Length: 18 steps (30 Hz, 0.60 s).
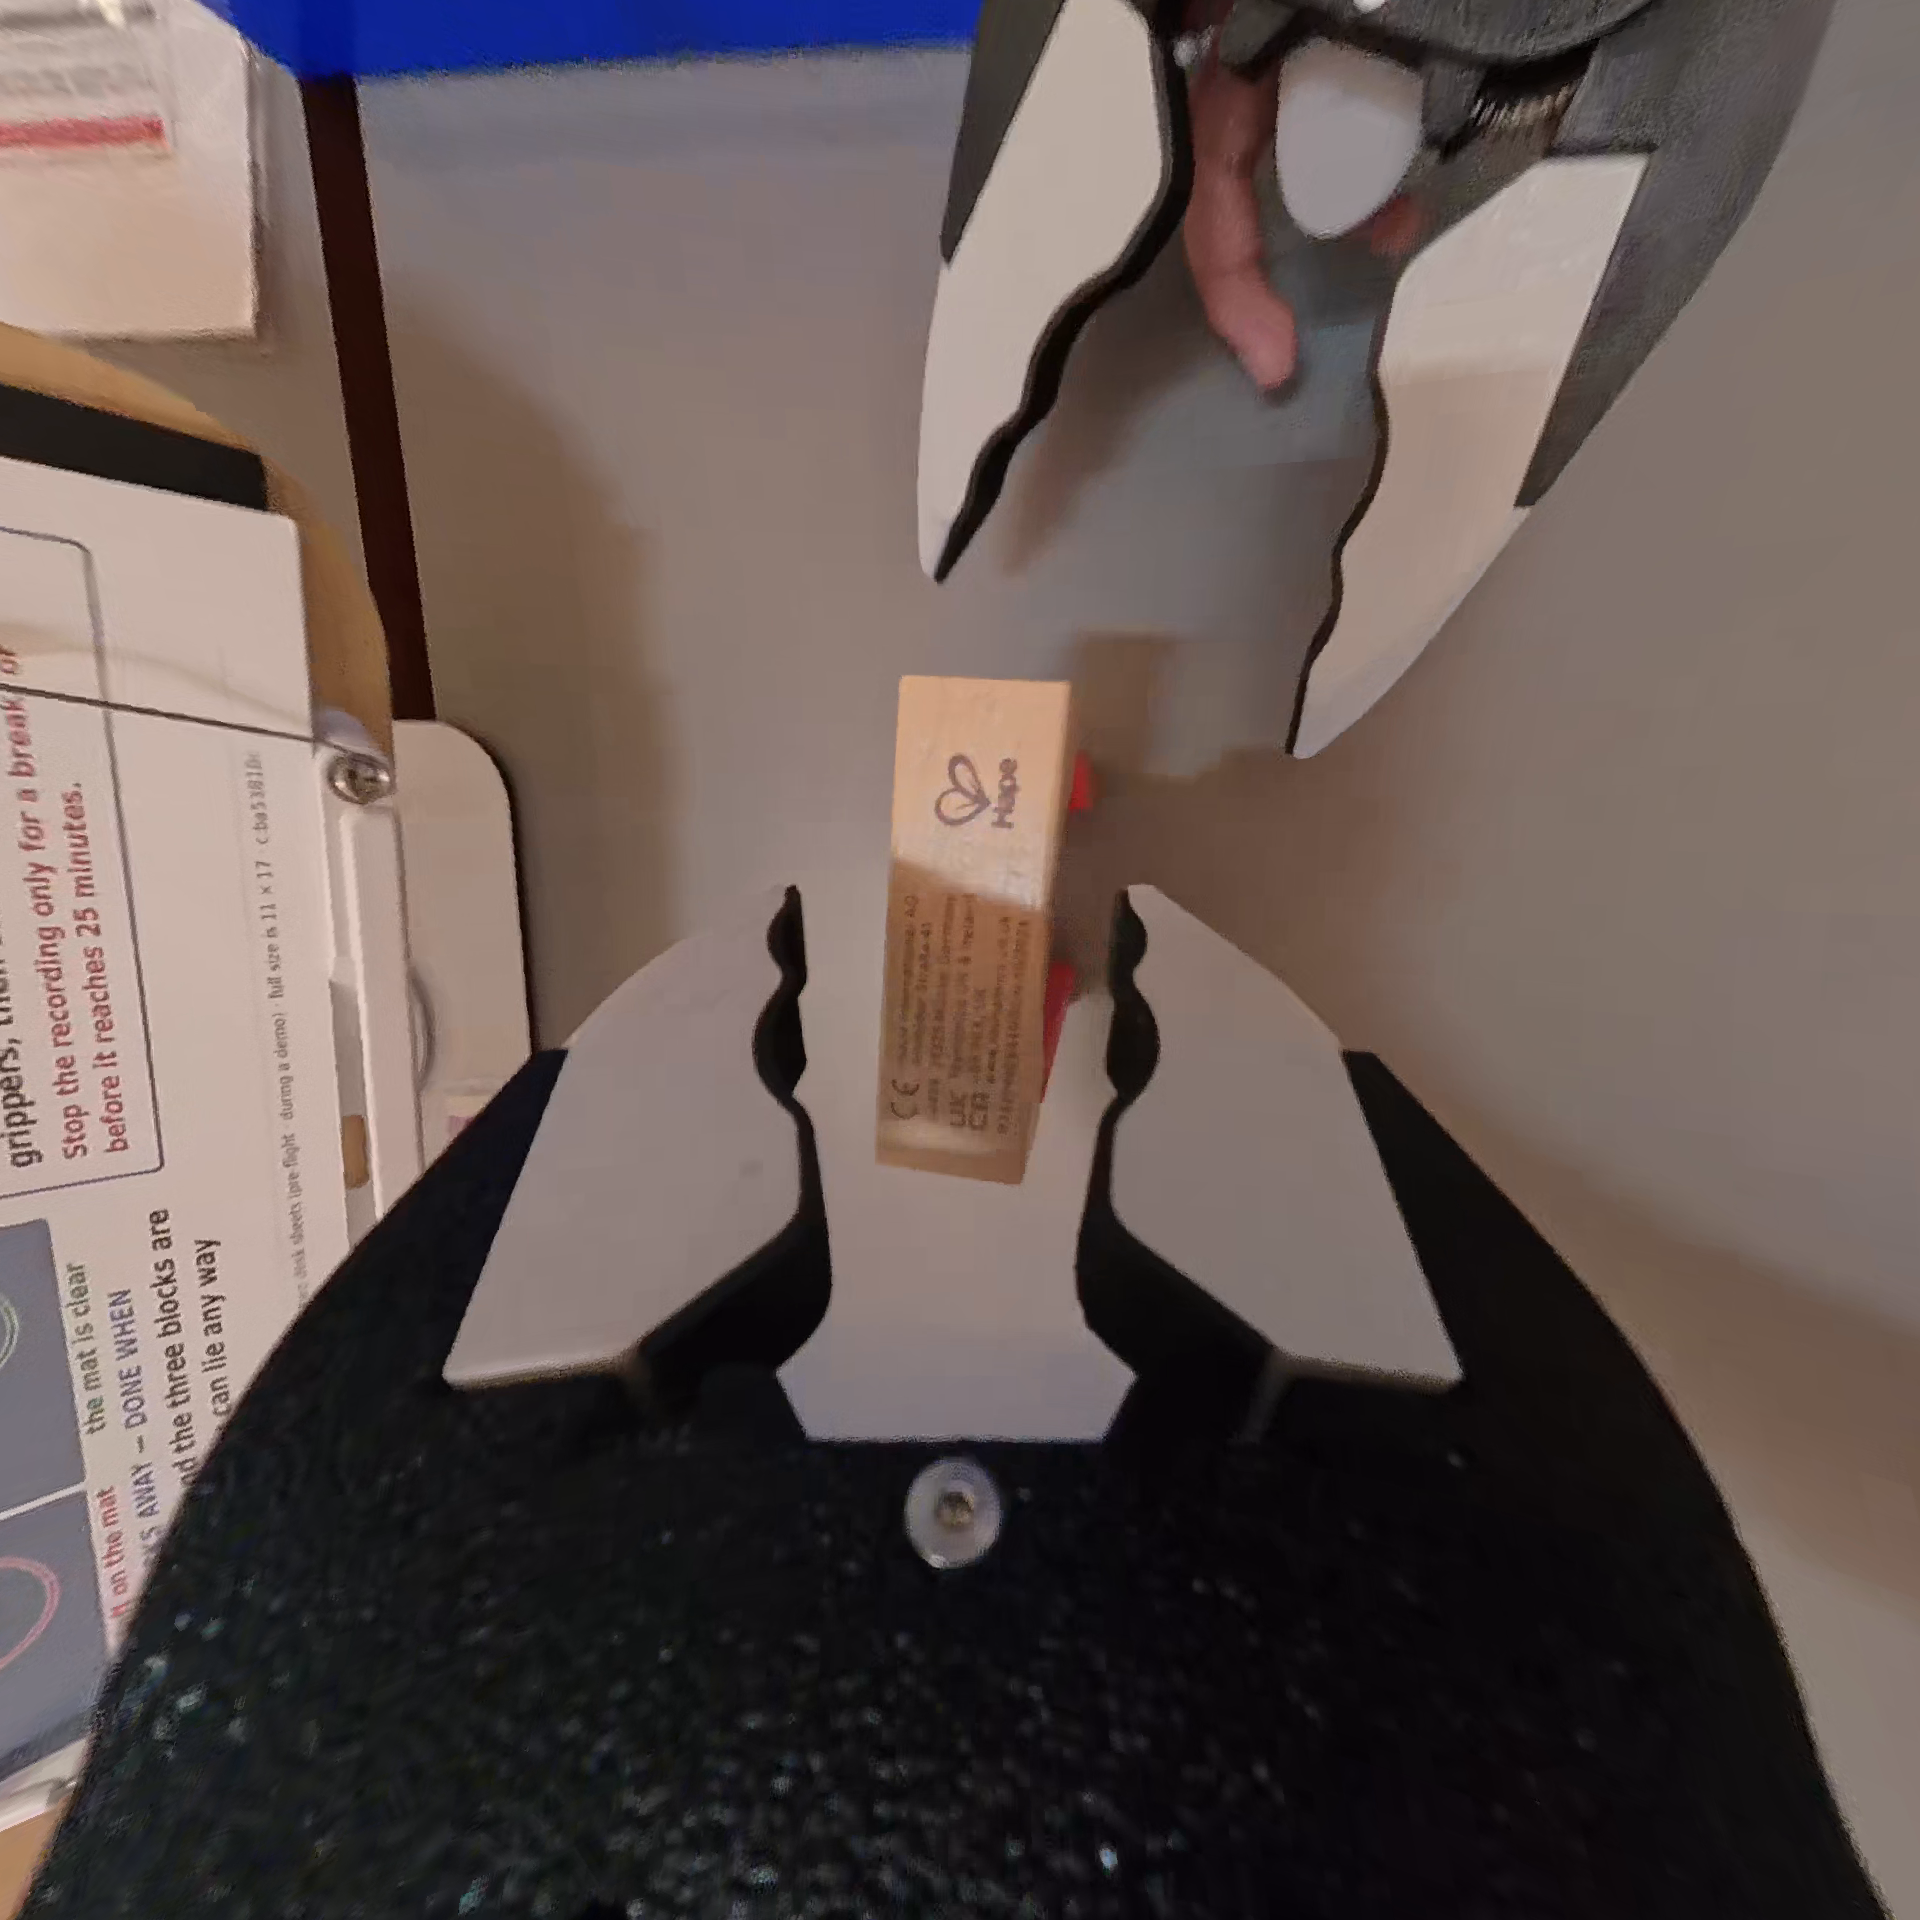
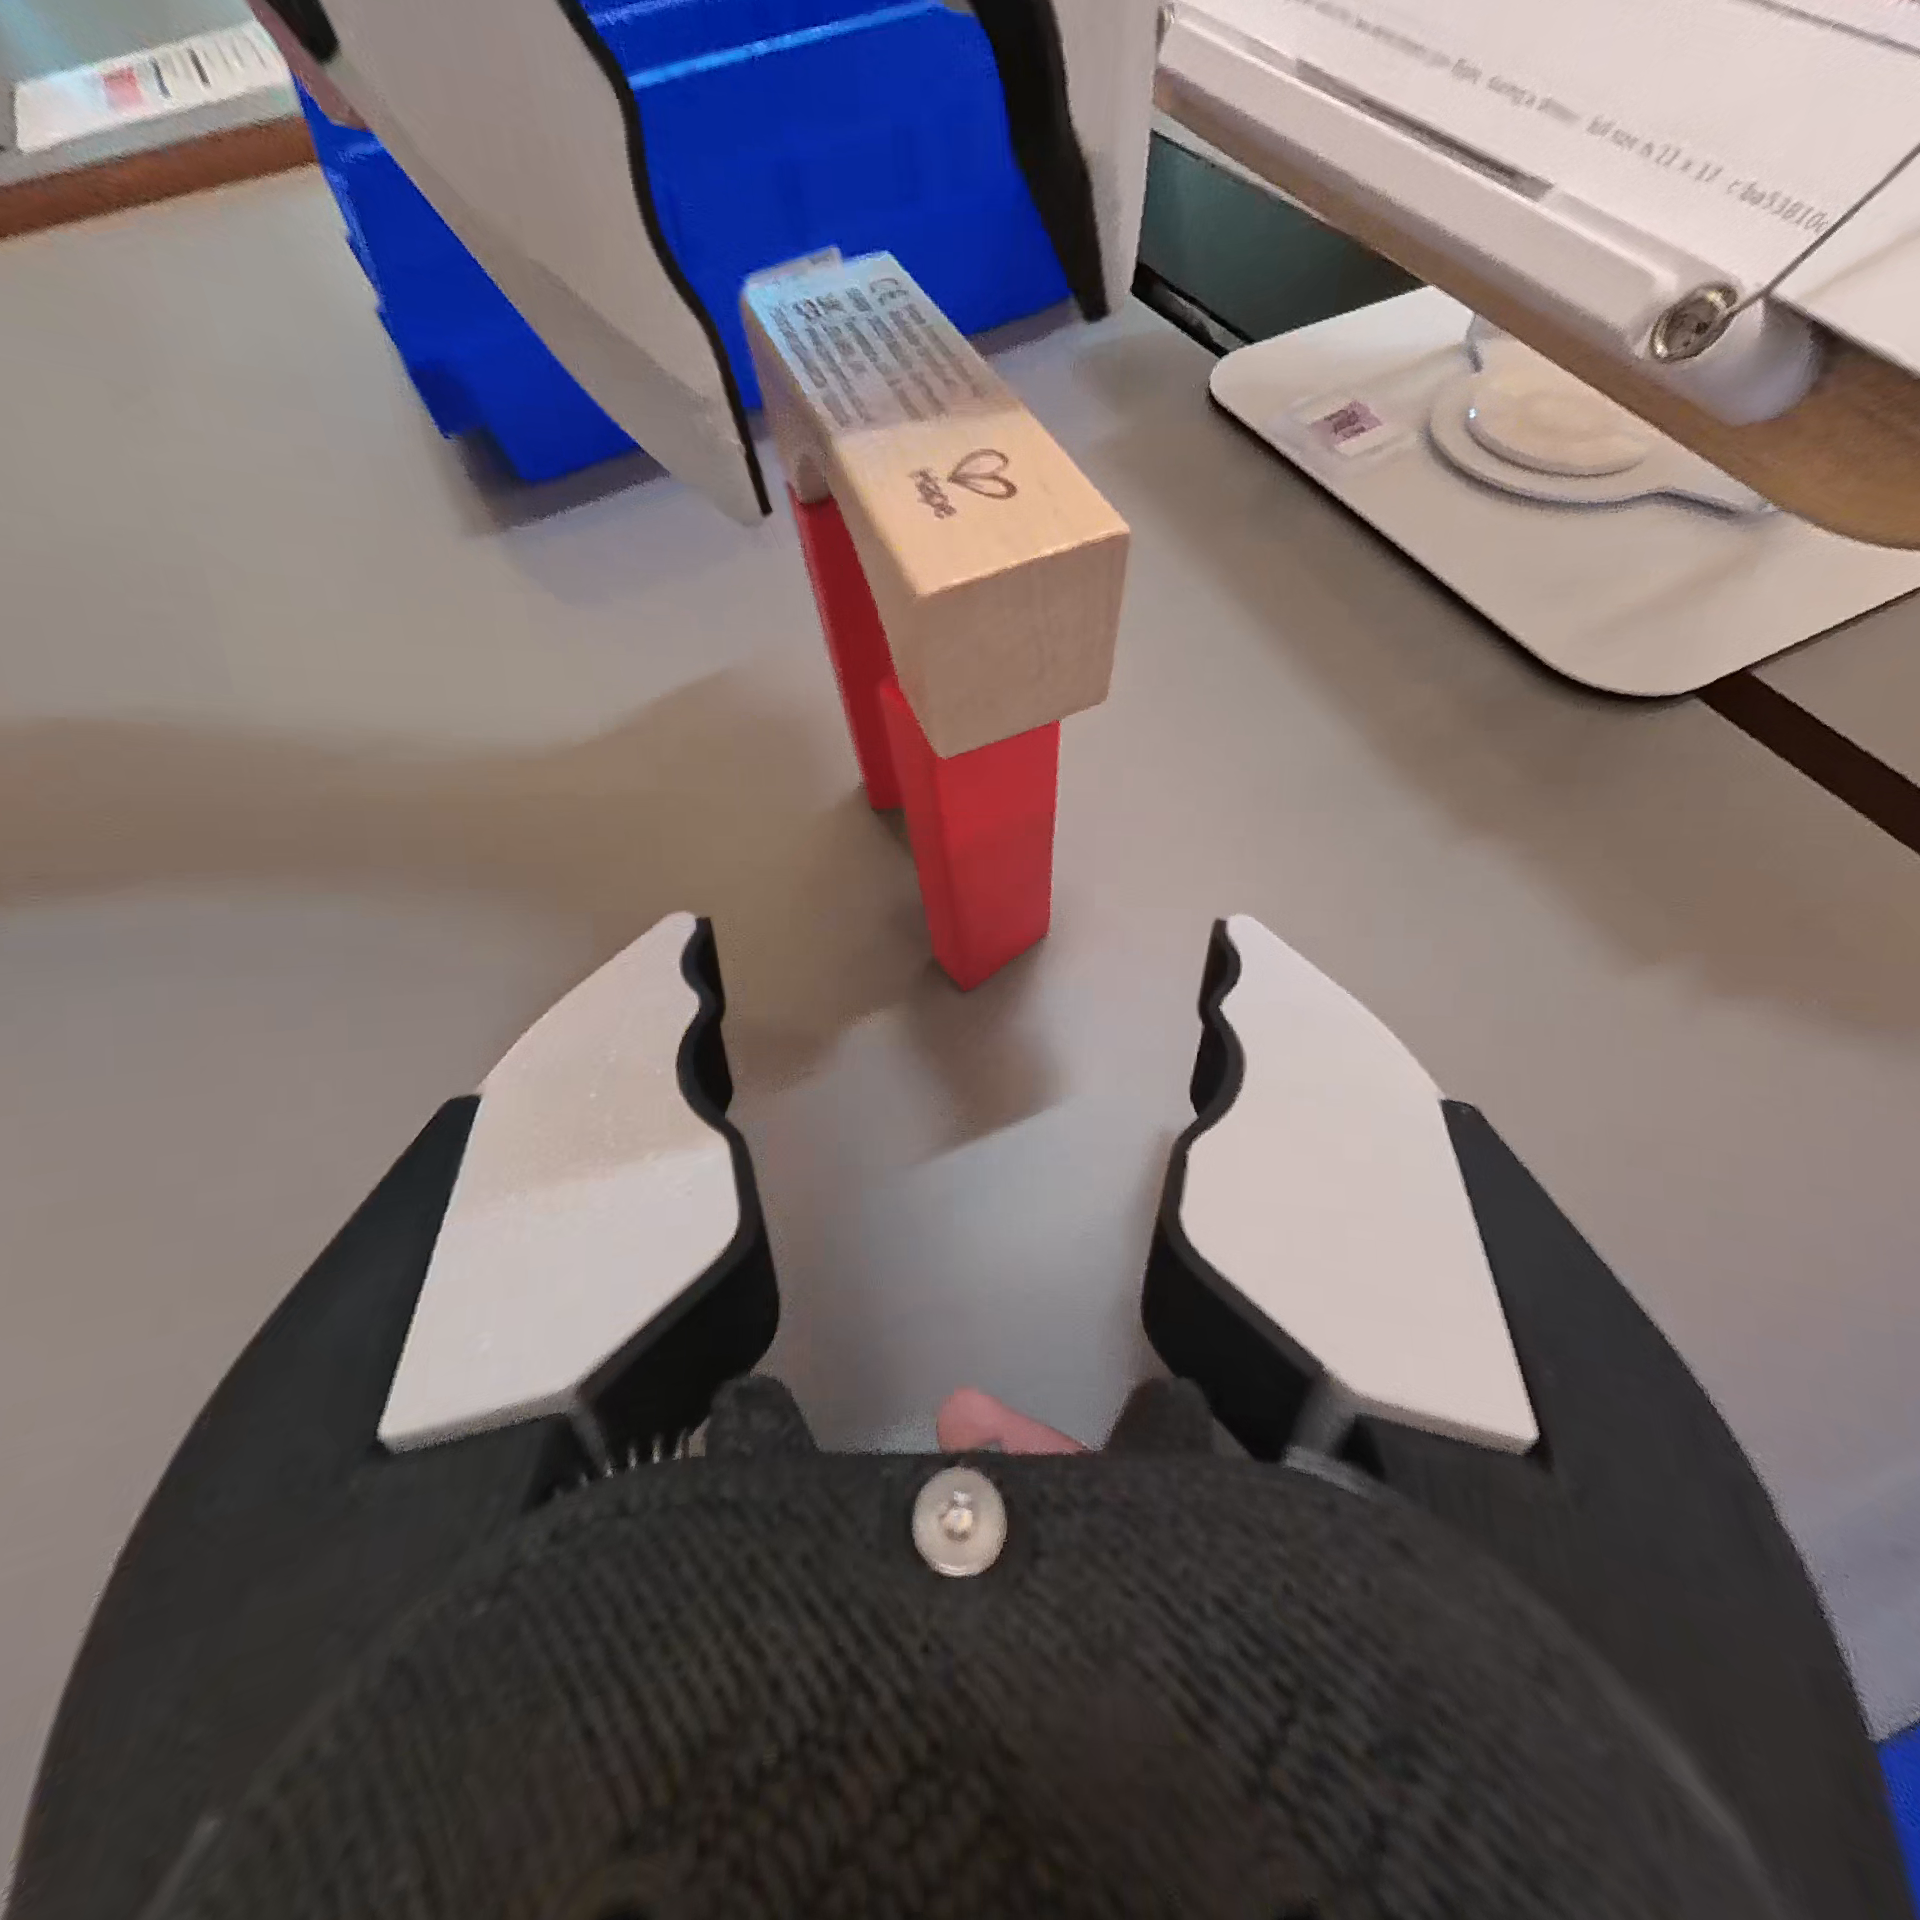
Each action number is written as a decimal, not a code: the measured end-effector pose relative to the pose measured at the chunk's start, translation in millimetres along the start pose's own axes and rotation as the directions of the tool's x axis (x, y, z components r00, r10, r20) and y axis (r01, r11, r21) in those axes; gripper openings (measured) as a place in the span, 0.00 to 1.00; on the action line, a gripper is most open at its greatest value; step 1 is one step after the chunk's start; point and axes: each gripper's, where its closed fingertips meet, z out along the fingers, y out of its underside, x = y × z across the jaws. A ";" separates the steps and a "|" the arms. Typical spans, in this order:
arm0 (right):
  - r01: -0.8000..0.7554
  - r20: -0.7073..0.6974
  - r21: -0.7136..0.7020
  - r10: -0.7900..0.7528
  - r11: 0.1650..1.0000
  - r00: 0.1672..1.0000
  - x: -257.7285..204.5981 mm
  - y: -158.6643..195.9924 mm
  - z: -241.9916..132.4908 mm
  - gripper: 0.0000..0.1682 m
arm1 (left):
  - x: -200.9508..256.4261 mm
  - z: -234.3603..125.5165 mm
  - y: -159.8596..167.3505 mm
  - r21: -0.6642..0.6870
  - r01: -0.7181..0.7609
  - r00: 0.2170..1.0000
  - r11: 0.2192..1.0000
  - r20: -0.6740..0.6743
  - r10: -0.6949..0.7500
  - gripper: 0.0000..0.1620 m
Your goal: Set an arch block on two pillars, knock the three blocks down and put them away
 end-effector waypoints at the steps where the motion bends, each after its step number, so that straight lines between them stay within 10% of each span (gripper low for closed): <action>1: 0.002 -0.001 0.015 -0.002 1.000 1.000 -2.5 -3.8 -4.3 0.53 | 1.5 -6.1 -5.2 0.046 0.006 1.000 0.999 -0.002 -0.006 0.37; 9: -0.059 -0.118 0.178 0.081 0.982 0.990 -17.8 -37.9 -49.7 0.50 | -2.7 -57.9 -14.9 0.482 0.172 0.951 0.859 0.147 -0.273 0.38; 18: -0.113 -0.374 0.202 0.183 0.973 0.909 -18.5 -29.0 -68.0 0.50 | 29.2 -51.6 52.5 0.756 0.445 0.690 0.480 0.053 -0.722 0.37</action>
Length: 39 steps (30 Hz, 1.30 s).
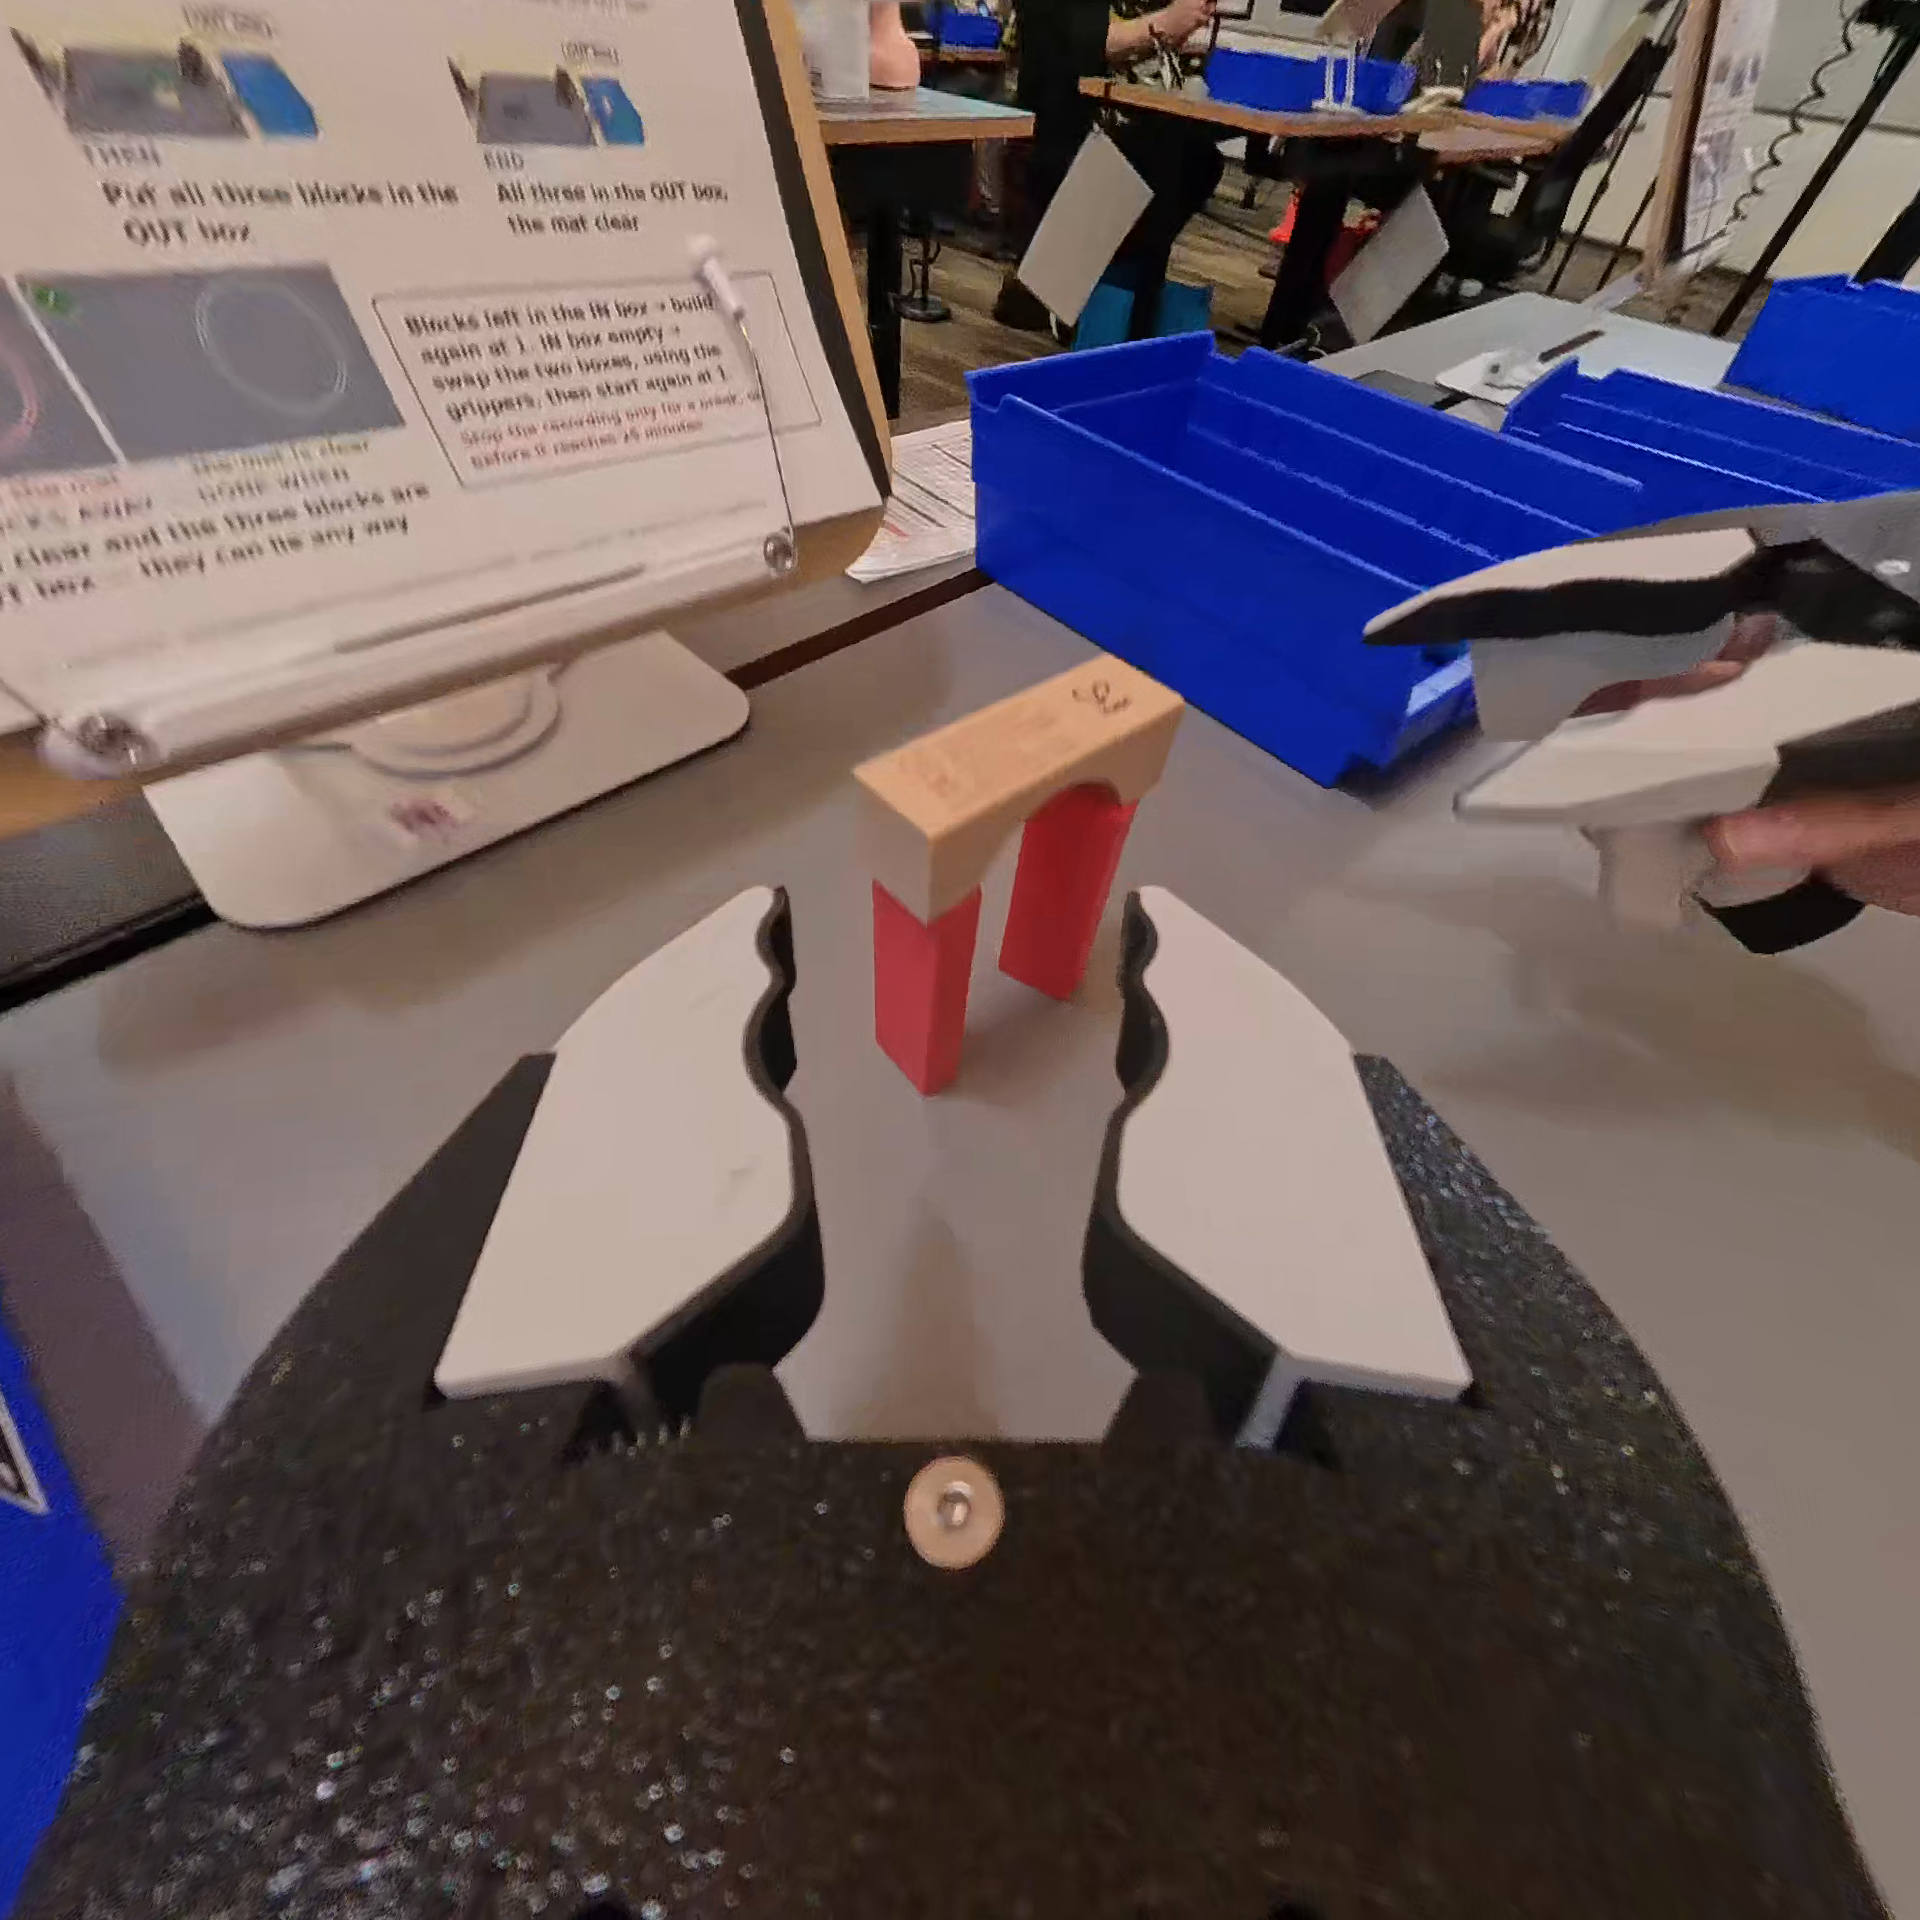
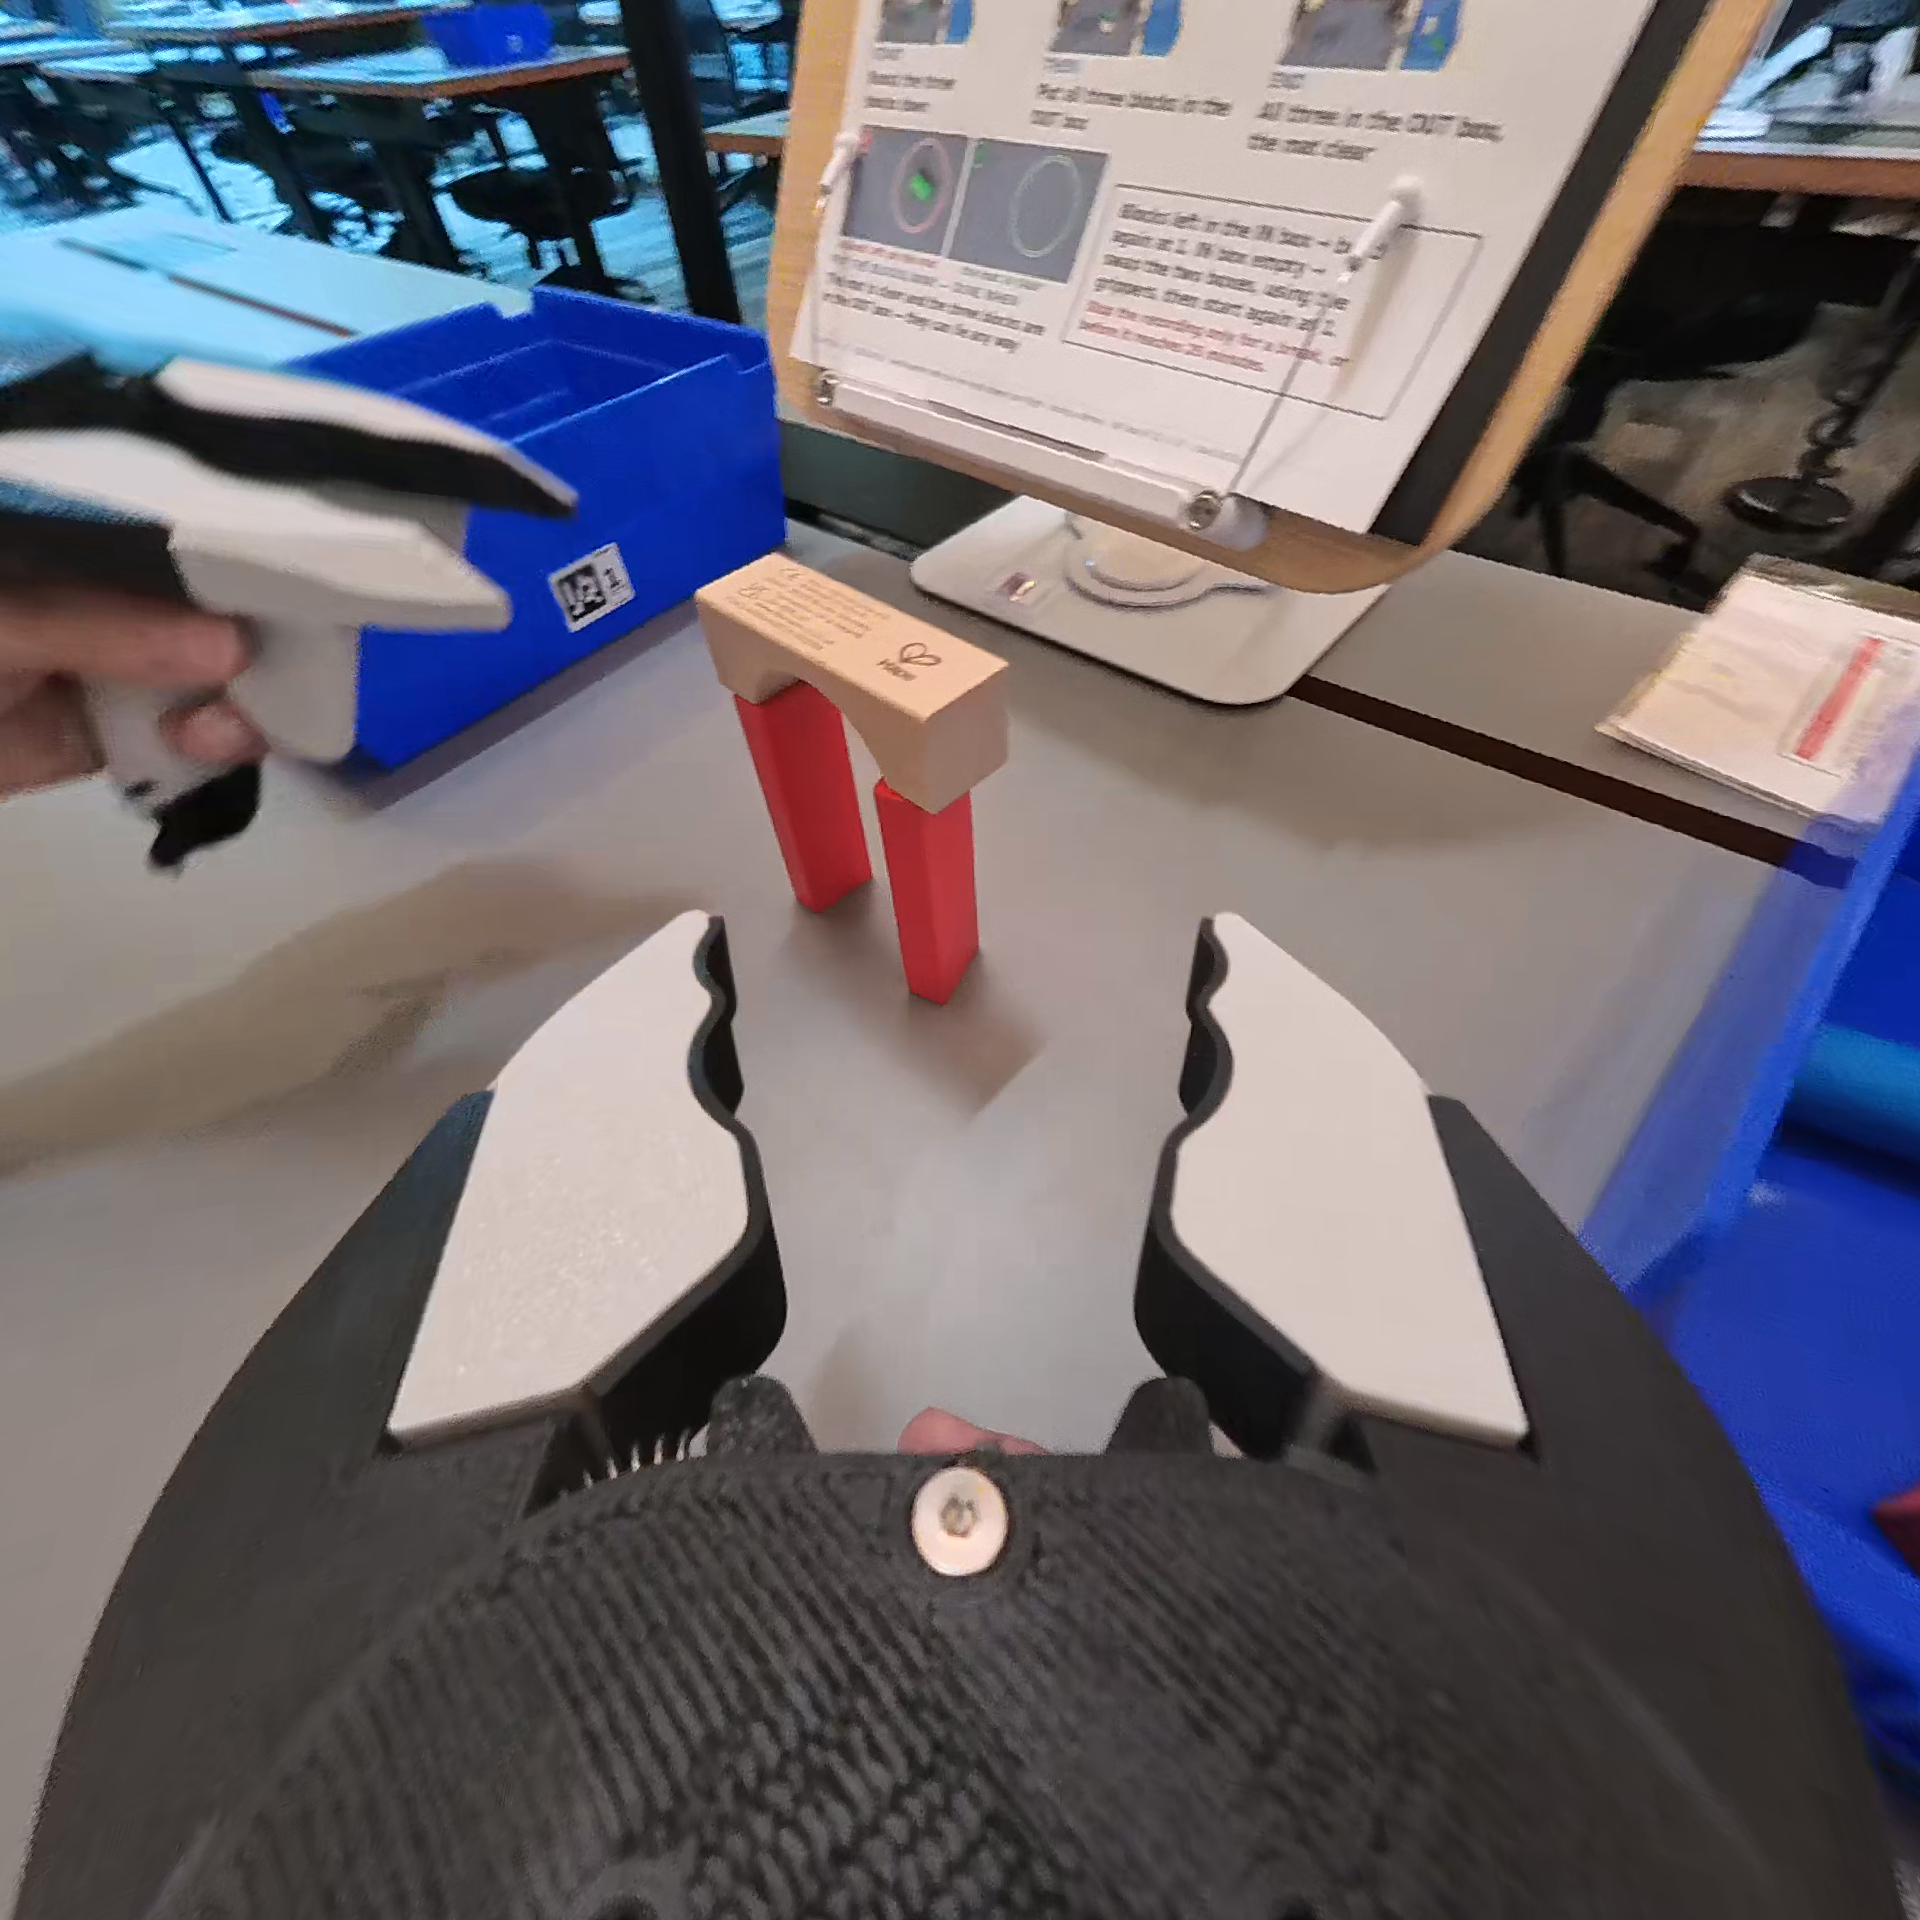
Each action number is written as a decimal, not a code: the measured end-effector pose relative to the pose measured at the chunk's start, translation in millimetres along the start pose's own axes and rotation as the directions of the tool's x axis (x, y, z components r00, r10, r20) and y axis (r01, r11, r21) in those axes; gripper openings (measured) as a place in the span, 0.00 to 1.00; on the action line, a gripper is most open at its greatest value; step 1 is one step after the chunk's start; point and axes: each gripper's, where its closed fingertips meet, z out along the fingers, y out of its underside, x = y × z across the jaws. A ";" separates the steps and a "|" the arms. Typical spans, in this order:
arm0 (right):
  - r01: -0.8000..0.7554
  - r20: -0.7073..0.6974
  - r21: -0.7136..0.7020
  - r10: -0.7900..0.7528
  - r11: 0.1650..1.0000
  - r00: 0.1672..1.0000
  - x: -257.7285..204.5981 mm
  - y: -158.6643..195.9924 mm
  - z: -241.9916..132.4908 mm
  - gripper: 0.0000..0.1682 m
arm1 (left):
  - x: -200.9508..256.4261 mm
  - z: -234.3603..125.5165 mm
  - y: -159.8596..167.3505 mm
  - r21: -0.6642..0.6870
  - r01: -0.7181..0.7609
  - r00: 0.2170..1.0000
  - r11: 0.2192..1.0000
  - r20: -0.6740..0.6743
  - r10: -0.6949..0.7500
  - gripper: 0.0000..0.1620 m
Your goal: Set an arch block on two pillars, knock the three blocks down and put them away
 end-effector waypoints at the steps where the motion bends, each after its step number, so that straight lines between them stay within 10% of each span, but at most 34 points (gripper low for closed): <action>1: -0.012 -0.022 0.012 0.012 1.000 1.000 0.6 -0.7 -1.1 0.50 | 2.9 -4.0 7.0 0.007 0.009 1.000 1.000 0.006 -0.009 0.36; 18: -0.150 -0.297 0.089 0.170 0.985 0.939 3.3 -13.0 -44.8 0.58 | -4.0 -72.9 26.9 0.073 0.165 0.975 0.984 0.140 -0.173 0.46; 39: -0.094 -0.424 -0.022 0.076 0.995 0.903 59.0 11.7 29.5 0.34 | -29.6 -41.9 50.2 0.055 0.152 0.976 0.987 0.150 -0.158 0.41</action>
